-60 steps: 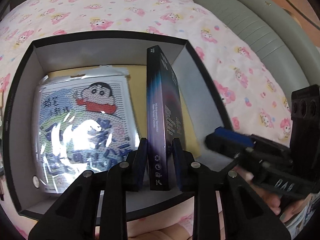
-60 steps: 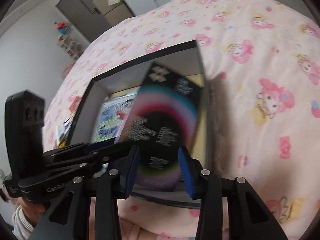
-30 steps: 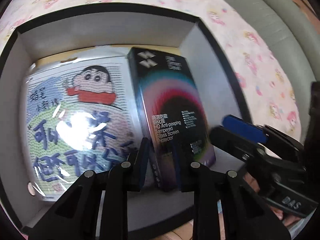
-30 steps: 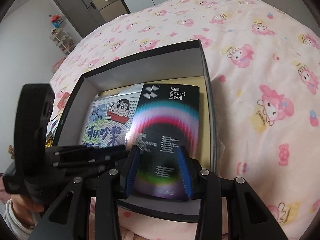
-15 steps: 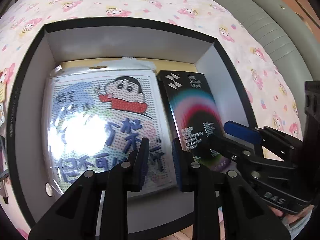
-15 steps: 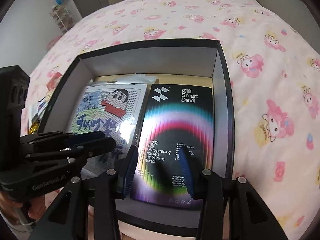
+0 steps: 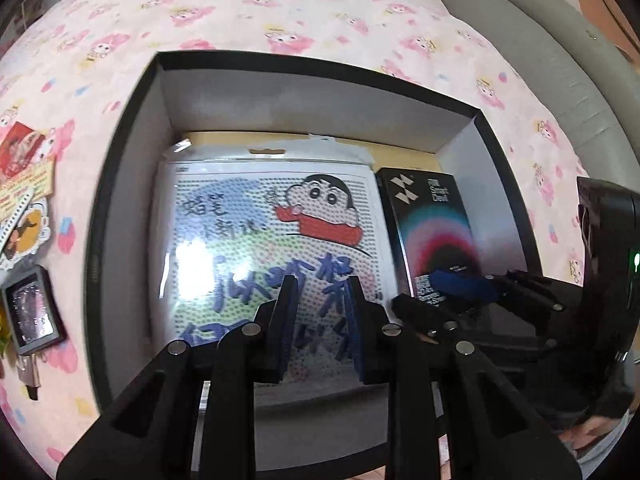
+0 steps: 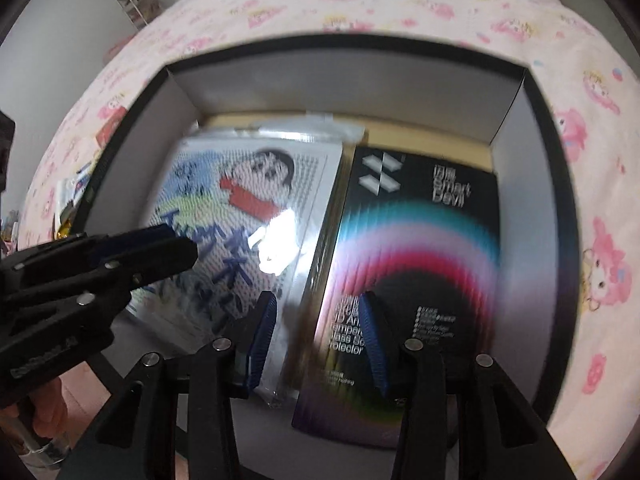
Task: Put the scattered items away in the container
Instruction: 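Lay the Smart Devil box flat beside the bead kit and release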
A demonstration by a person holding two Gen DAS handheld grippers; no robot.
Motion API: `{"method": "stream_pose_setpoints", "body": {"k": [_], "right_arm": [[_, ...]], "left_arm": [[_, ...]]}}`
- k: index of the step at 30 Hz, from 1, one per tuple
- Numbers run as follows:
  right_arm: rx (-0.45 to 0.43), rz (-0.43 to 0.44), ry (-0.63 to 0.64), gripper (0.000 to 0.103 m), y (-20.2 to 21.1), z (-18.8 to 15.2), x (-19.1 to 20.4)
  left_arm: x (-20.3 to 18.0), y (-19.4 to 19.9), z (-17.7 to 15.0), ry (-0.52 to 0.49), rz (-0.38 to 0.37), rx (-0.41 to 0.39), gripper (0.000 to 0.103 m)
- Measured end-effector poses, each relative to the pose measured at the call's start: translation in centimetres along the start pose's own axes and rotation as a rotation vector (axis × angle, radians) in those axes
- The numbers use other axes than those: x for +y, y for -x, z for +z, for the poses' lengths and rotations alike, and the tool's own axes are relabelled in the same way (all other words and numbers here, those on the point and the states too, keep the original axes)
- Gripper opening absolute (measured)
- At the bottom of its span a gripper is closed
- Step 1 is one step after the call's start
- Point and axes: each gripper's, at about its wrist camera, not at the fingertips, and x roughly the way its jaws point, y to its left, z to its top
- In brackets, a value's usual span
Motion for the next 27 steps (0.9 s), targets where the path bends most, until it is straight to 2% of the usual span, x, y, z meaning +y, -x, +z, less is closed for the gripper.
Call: {"method": "stream_pose_setpoints", "body": {"k": [4,8,11,14,17,19,27], "right_arm": [[-0.013,-0.068,0.020,0.039,-0.3,-0.2,0.0],[-0.019,-0.120,-0.024,0.039,-0.2,-0.3,-1.2],[-0.039,-0.037,-0.058,0.039,0.6,-0.5,-1.4],[-0.047,0.047,-0.012,0.040,1.0,-0.9,0.0],[-0.008,0.015,0.014,0.041,-0.2,-1.0,0.6],[-0.004,-0.013,0.028,0.045,-0.4,-1.0,0.6],[0.003,-0.157,0.048,0.046,-0.9,-1.3,0.4]], "left_arm": [[-0.1,-0.2,-0.1,0.006,0.008,0.009,0.023],[0.0,-0.1,-0.2,0.016,0.007,0.009,0.023],[-0.5,0.1,-0.3,-0.003,-0.006,0.006,0.024],[-0.6,0.1,-0.3,-0.005,-0.005,0.003,0.025],[-0.3,0.0,-0.3,0.004,0.005,0.007,0.026],[-0.4,0.0,-0.3,-0.001,0.009,0.008,0.026],[-0.6,-0.1,-0.3,-0.010,0.016,0.009,0.027]]}}
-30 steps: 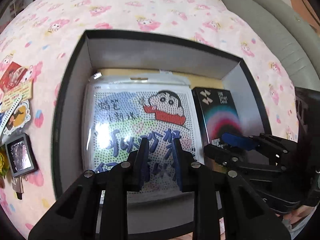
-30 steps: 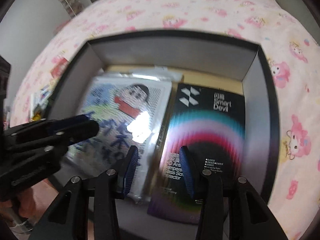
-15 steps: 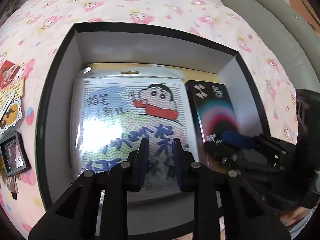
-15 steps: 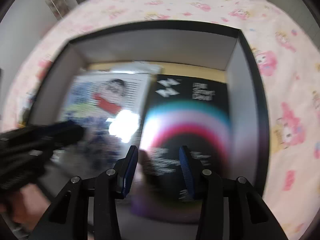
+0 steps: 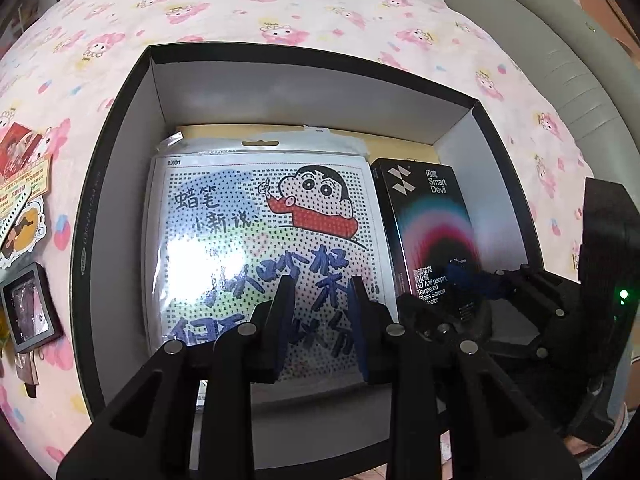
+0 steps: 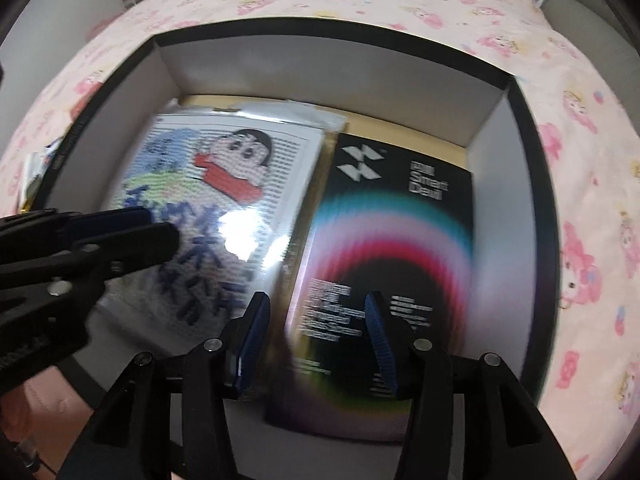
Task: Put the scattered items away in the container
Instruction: 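Lay the Smart Devil box flat beside the bead kit and release, then move the right tool back toward the remaining pile of items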
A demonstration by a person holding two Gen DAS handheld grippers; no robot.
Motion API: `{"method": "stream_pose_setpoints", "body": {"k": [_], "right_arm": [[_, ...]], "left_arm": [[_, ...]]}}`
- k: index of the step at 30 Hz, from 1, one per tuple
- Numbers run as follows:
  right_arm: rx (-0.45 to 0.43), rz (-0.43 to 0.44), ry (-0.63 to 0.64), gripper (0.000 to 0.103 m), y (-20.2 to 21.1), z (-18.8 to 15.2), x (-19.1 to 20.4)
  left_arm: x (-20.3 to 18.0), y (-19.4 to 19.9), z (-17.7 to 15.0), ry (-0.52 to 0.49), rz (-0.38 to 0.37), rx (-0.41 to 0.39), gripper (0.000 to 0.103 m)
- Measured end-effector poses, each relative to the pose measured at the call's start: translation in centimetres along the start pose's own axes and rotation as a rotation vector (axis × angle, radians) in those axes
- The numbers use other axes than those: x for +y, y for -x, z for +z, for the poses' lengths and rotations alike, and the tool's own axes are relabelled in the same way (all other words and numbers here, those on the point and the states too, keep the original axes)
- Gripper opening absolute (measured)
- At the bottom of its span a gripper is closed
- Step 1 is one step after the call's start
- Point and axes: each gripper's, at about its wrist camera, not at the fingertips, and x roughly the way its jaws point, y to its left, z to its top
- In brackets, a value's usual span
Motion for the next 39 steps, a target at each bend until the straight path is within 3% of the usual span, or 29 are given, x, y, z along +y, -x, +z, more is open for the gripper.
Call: {"method": "stream_pose_setpoints", "body": {"k": [4,14,20,28,33,39], "right_arm": [[0.005,0.004,-0.013,0.051,0.1,-0.6,-0.7],[-0.010,-0.011,-0.029,0.052,0.2,-0.8,-0.7],[-0.053,0.028,-0.070,0.052,1.8,-1.1,-0.8],[-0.206,0.049,-0.154,0.052,8.1,-3.3,-1.3],[-0.292,0.103,-0.107,0.052,12.6,-3.4,1.4],[-0.394,0.171,-0.005,0.052,18.1,-4.2,6.6]], "left_arm": [[0.2,0.0,0.0,0.006,0.005,0.004,0.031],[-0.3,-0.9,-0.2,-0.012,0.000,0.025,0.033],[-0.8,-0.1,-0.6,-0.027,-0.014,0.003,0.033],[-2.0,5.6,-2.7,-0.080,-0.054,-0.090,0.037],[-1.6,10.7,-4.3,-0.116,-0.033,-0.154,0.036],[2.0,16.5,-6.2,-0.059,0.010,-0.218,0.036]]}}
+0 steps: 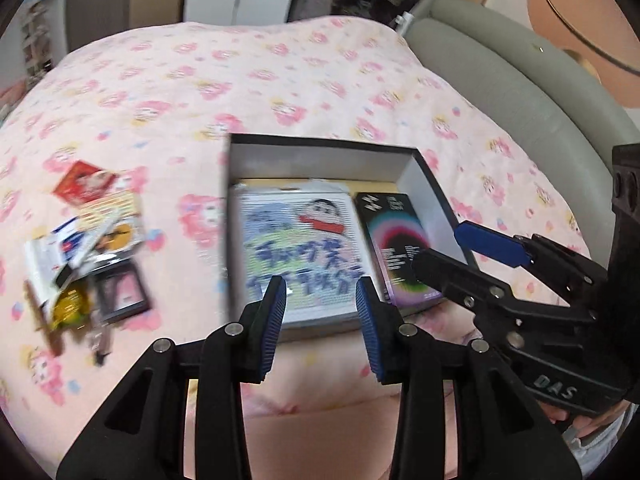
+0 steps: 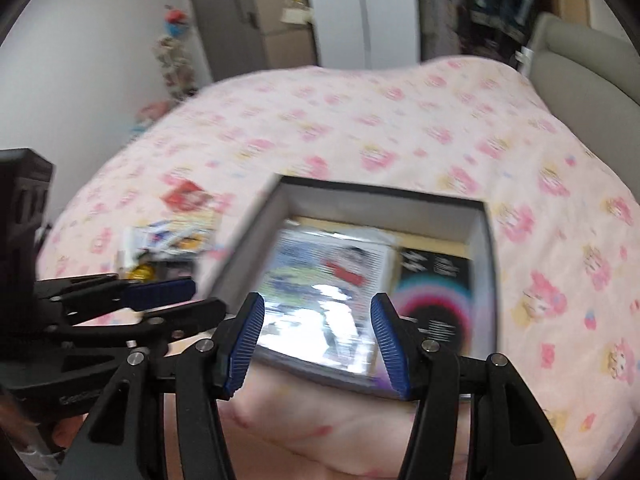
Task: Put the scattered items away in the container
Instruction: 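Move the right tool back toward the remaining pile of items, then lower the right tool over the white alcohol wipes pack in the pile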
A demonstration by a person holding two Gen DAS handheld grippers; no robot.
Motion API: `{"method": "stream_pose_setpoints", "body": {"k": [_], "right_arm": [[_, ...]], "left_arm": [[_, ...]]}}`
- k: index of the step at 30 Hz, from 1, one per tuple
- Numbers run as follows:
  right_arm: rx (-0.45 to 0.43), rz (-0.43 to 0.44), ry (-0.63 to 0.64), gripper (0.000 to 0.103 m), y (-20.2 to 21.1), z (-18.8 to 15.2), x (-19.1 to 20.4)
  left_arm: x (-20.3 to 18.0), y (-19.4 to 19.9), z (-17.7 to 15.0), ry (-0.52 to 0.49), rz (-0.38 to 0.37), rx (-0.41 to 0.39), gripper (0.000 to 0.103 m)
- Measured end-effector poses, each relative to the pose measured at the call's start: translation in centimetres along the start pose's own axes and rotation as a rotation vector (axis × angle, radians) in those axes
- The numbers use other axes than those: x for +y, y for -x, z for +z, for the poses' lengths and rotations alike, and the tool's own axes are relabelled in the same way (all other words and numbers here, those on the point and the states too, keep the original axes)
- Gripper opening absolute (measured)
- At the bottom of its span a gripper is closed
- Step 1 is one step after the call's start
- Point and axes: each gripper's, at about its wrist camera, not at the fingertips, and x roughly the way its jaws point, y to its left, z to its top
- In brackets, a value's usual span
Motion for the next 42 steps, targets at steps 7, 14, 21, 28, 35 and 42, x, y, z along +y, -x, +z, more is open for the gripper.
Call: {"method": "stream_pose_setpoints", "body": {"k": [7,14,21,28,35,42], "right_arm": [[0.004,0.119,0.094,0.052,-1.0,1.4,8.0],[0.066,0.257,0.214,0.052,-5.9,4.1,15.7],[0.239,0.212,0.207,0.052,-15.8,5.7,18.2],[0.366,0.078,0.118,0.052,-25.0,5.4,17.6],[0.464,0.121,-0.019,0.052,-30.8,4.8,15.9],[0.485,0.197,-0.057,0.075,-34.2,4.8,16.8]], "left_arm": [[7.2,5.4,-1.7,0.109,0.096,-0.059,0.036],[16.6,9.3,-4.6,0.289,0.183,-0.121,0.037],[26.8,7.5,-7.5,0.469,0.200,-0.093,0.037],[31.6,1.7,-4.7,0.511,0.083,-0.092,0.037],[32.9,-4.9,-1.4,0.491,0.121,0.021,0.037],[35.5,-6.7,-2.0,0.539,0.162,0.059,0.037]]}}
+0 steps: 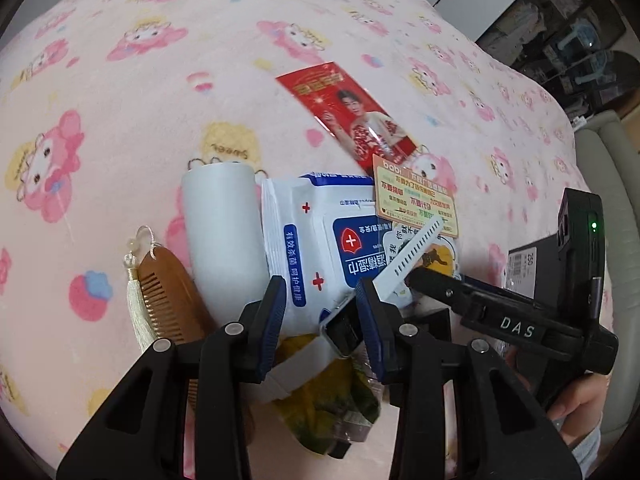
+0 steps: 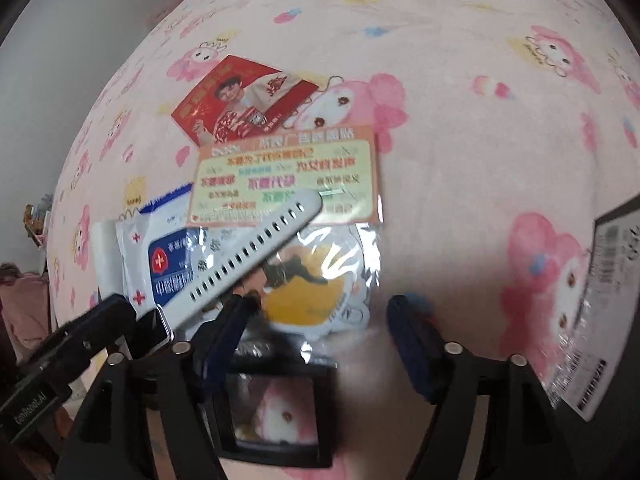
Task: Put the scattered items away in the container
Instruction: 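Lower the right tool over the white alcohol wipes pack in the pile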
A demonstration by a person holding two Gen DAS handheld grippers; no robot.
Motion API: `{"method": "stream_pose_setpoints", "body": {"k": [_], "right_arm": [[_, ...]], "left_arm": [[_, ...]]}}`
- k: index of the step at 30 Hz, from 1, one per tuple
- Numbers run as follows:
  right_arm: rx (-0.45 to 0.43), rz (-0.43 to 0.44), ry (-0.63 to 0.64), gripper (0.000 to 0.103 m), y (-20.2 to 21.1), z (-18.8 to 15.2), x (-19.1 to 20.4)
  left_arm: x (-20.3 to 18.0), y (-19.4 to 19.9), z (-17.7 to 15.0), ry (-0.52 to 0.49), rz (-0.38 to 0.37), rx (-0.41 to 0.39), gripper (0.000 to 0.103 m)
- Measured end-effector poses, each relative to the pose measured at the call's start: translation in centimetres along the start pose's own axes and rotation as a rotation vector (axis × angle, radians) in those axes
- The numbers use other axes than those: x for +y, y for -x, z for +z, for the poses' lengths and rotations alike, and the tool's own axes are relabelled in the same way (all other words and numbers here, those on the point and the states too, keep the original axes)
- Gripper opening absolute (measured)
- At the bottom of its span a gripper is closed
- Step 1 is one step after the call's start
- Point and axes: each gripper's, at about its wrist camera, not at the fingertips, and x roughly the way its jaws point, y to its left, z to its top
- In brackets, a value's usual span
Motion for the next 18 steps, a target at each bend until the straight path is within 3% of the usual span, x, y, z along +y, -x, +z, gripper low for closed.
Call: {"method": "stream_pose_setpoints", "body": {"k": [4,8,12,18], "right_arm": [[-0.036,-0.031,0.027,0.077,0.5,0.2,0.6],[-0.138,-0.132,-0.041,0.077,3.1,-1.0,-0.7],[-0.057,-0.076,-0.021,0.078,2.1,-1.4,-1.0],[-0.039,0.031,-0.069,0.083,1.0,-0.8,-1.3]], "left_arm": [[1.0,0.5,0.4,0.033,-0.007,-0.026,0.036],[1.3,0.8,0.7,0.025,0.026,-0.057,0.037],[0.9,0.1,1.2,0.019,0.019,-0.027,0.042],[0.5,-1.0,1.3,0.013,0.064,-0.050,0.044]]}}
